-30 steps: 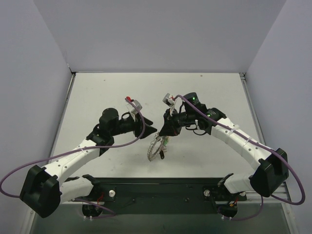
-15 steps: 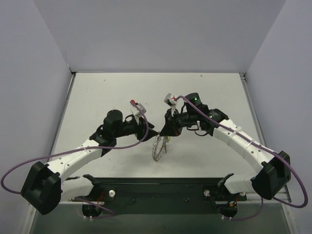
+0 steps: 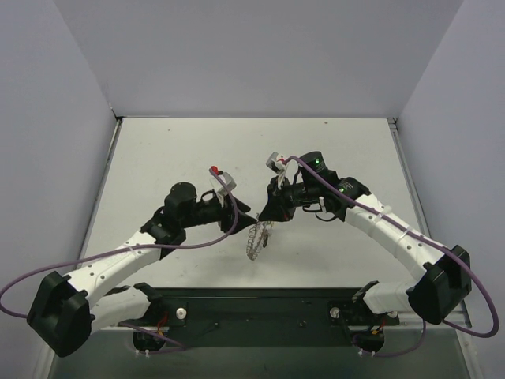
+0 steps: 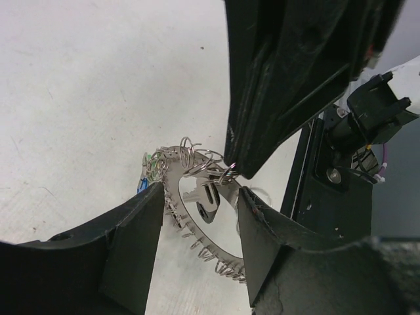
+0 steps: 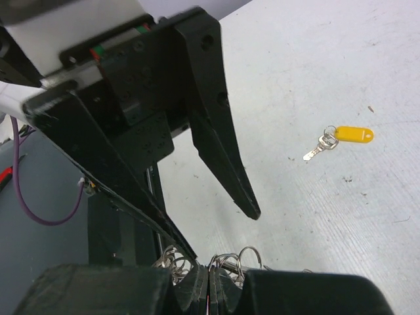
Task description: Put the keys on the keyring
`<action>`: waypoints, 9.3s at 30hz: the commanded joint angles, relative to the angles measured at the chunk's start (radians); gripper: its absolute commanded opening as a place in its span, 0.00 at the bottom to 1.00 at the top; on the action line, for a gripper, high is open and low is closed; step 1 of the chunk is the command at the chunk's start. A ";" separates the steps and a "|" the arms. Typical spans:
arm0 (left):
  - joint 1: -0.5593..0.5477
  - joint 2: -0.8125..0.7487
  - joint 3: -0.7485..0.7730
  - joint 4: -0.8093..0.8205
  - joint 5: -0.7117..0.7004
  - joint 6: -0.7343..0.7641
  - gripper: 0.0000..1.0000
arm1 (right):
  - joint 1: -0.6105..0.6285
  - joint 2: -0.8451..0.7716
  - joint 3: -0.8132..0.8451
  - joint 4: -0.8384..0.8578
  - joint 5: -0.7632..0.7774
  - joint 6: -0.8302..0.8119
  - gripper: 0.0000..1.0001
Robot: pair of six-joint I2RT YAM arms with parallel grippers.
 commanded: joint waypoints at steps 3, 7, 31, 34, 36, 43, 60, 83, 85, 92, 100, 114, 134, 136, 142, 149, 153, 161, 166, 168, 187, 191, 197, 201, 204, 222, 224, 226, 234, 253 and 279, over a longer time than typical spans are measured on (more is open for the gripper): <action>-0.005 -0.084 0.007 0.023 0.003 -0.015 0.58 | 0.009 -0.039 0.000 0.063 -0.031 -0.005 0.00; -0.024 -0.072 0.012 -0.024 0.015 0.015 0.58 | 0.009 -0.038 -0.002 0.066 -0.027 -0.004 0.00; 0.013 -0.146 0.104 -0.069 0.320 0.131 0.50 | 0.005 -0.117 0.037 0.053 -0.280 -0.016 0.00; 0.016 -0.157 0.117 -0.073 0.371 0.121 0.44 | 0.005 -0.125 0.038 0.054 -0.298 -0.015 0.00; 0.018 -0.157 0.124 -0.064 0.418 0.103 0.40 | 0.005 -0.133 0.038 0.054 -0.311 -0.015 0.00; 0.019 -0.146 0.142 -0.072 0.460 0.080 0.28 | 0.005 -0.156 0.037 0.054 -0.314 -0.012 0.00; 0.021 -0.072 0.142 0.019 0.435 0.028 0.32 | 0.006 -0.167 0.040 0.059 -0.323 -0.005 0.00; 0.016 -0.002 0.162 0.105 0.484 -0.030 0.31 | 0.006 -0.154 0.029 0.083 -0.301 0.010 0.00; 0.015 0.001 0.162 0.114 0.486 -0.038 0.29 | 0.006 -0.153 0.026 0.085 -0.295 0.011 0.00; -0.001 0.018 0.173 0.115 0.488 -0.043 0.12 | 0.006 -0.154 0.023 0.094 -0.280 0.016 0.00; -0.002 0.008 0.171 0.089 0.448 -0.023 0.00 | 0.005 -0.189 0.008 0.111 -0.132 0.044 0.27; -0.022 -0.103 0.194 -0.170 0.280 0.163 0.00 | -0.044 -0.331 -0.151 0.329 0.098 0.186 0.80; -0.062 -0.235 0.045 -0.029 0.328 0.284 0.00 | -0.003 -0.254 -0.066 0.258 -0.128 0.156 0.41; -0.065 -0.232 0.047 -0.027 0.331 0.289 0.00 | 0.008 -0.234 -0.055 0.252 -0.139 0.159 0.28; -0.070 -0.229 0.048 -0.004 0.363 0.286 0.00 | 0.031 -0.193 -0.037 0.250 -0.145 0.175 0.00; -0.071 -0.233 0.045 0.005 0.365 0.289 0.00 | 0.049 -0.183 -0.035 0.249 -0.177 0.169 0.00; -0.071 -0.235 0.045 0.014 0.356 0.289 0.00 | 0.060 -0.183 -0.037 0.250 -0.212 0.165 0.00; -0.068 -0.264 0.036 0.034 0.336 0.293 0.00 | 0.063 -0.165 -0.034 0.208 -0.280 0.137 0.00; -0.068 -0.287 0.018 0.063 0.322 0.284 0.00 | 0.066 -0.131 -0.019 0.146 -0.269 0.104 0.00; -0.068 -0.299 0.012 0.079 0.320 0.276 0.00 | 0.068 -0.121 -0.014 0.117 -0.231 0.096 0.00; -0.056 -0.334 -0.039 0.115 0.276 0.263 0.00 | 0.062 -0.258 -0.060 0.105 0.205 0.088 0.00; -0.053 -0.334 -0.057 0.146 0.245 0.256 0.00 | 0.054 -0.331 -0.094 0.171 0.122 0.083 0.19; -0.045 -0.328 -0.077 0.200 0.190 0.223 0.00 | 0.037 -0.328 -0.069 0.189 -0.077 0.096 0.45; -0.039 -0.312 -0.088 0.238 0.187 0.181 0.00 | 0.040 -0.286 -0.046 0.189 -0.180 0.105 0.52; -0.034 -0.308 -0.099 0.267 0.182 0.157 0.00 | 0.040 -0.263 -0.037 0.188 -0.198 0.111 0.52; -0.030 -0.258 -0.057 0.256 0.202 0.135 0.00 | 0.072 -0.216 -0.022 0.209 -0.110 0.122 0.35; -0.030 -0.259 -0.054 0.258 0.204 0.134 0.00 | 0.075 -0.214 -0.022 0.203 -0.093 0.116 0.36; -0.028 -0.258 -0.054 0.261 0.204 0.131 0.00 | 0.081 -0.210 -0.020 0.194 -0.076 0.110 0.36; -0.030 -0.255 -0.050 0.278 0.207 0.123 0.00 | 0.089 -0.205 -0.031 0.183 -0.053 0.091 0.34; -0.030 -0.233 -0.047 0.355 0.230 0.083 0.00 | 0.111 -0.187 -0.035 0.181 -0.062 0.085 0.15; -0.007 -0.290 -0.050 0.289 0.201 0.103 0.32 | 0.098 -0.222 -0.014 0.200 -0.062 0.074 0.00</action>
